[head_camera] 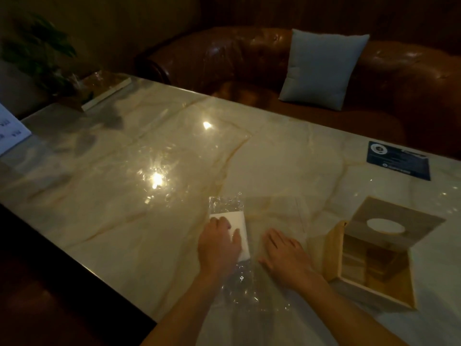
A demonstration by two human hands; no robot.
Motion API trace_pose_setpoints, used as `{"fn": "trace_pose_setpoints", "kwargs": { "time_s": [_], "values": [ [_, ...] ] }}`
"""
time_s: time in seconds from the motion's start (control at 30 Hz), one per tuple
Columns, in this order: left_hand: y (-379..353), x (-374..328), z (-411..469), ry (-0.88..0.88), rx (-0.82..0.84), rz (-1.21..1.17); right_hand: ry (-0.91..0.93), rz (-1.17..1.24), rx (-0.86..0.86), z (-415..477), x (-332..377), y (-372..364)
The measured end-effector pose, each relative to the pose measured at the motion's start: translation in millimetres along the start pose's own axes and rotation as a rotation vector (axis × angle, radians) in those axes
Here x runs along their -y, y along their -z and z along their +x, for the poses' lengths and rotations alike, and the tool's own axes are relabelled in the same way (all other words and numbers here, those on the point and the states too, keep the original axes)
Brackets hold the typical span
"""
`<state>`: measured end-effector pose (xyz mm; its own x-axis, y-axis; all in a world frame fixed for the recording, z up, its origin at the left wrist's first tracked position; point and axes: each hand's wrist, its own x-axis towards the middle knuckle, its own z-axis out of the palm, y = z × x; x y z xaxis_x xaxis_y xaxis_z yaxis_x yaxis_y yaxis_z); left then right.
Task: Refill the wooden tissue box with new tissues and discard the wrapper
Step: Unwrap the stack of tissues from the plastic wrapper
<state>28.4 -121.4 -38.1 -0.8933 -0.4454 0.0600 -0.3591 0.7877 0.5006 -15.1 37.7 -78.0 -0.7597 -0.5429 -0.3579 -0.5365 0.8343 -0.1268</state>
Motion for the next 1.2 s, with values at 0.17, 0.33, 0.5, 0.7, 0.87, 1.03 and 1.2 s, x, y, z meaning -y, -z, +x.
{"fn": "trace_pose_setpoints", "kwargs": {
  "time_s": [0.17,0.33,0.5,0.7,0.87,1.03,1.2],
  "values": [
    [-28.4,-22.5,-4.9,-0.120,0.251,0.413,-0.010,0.015,0.020,-0.6,2.3,-3.2],
    [-36.7,-14.8,6.9,-0.040,0.370,0.486,-0.025,0.004,0.014,-1.8,1.1,-4.2],
    [-30.3,-12.7,11.6,-0.242,0.472,0.562,-0.029,0.011,0.014,0.0,0.2,-7.2],
    [10.5,7.0,26.0,-0.126,0.440,0.264,-0.040,0.019,0.027,1.7,-7.4,-7.1],
    [51.3,39.1,40.7,-0.039,0.391,0.093,-0.063,0.027,0.038,5.9,-14.0,-0.4],
    [67.0,87.6,44.4,0.188,0.377,-0.069,-0.074,0.013,0.094,11.8,-20.8,16.3],
    [50.3,111.8,23.8,0.334,0.493,-0.105,-0.107,0.020,0.091,15.5,-22.9,23.1]
  ]
}}
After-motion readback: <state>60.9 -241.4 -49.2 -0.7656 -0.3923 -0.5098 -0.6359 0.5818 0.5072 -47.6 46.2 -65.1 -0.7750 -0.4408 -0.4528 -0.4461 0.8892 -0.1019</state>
